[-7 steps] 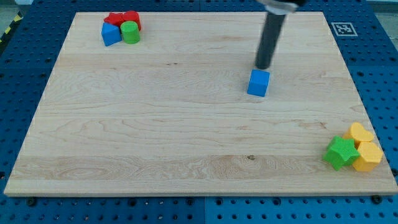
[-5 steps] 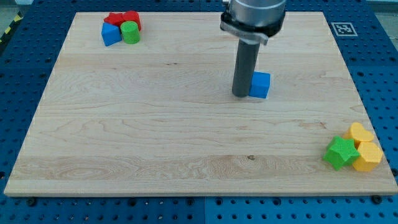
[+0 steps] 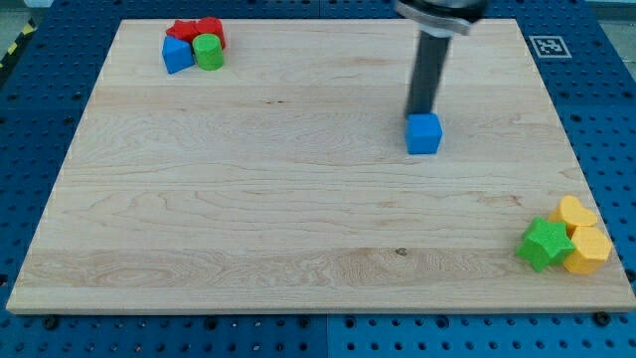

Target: Push the blue cube into the green star

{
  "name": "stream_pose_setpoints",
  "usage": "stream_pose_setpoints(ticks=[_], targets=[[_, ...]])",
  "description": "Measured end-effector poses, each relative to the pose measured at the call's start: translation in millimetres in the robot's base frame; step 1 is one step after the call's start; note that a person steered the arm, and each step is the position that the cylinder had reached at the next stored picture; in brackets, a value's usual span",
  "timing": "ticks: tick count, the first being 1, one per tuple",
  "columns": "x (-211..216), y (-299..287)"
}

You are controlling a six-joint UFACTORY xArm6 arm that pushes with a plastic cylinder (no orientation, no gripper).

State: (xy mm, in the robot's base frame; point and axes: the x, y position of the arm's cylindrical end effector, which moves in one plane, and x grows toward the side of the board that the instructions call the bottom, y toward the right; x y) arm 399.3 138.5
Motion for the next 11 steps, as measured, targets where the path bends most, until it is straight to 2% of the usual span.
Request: stream_pose_setpoints(ticks=[1,2,3,4,5,6,7,8,9,10,11], targets=[[52,42],[76,57],[30,38],[-7,-22],[-3,-63],[37,-41],[68,5],[72,3],[35,-46],[5,-41],[9,-2]])
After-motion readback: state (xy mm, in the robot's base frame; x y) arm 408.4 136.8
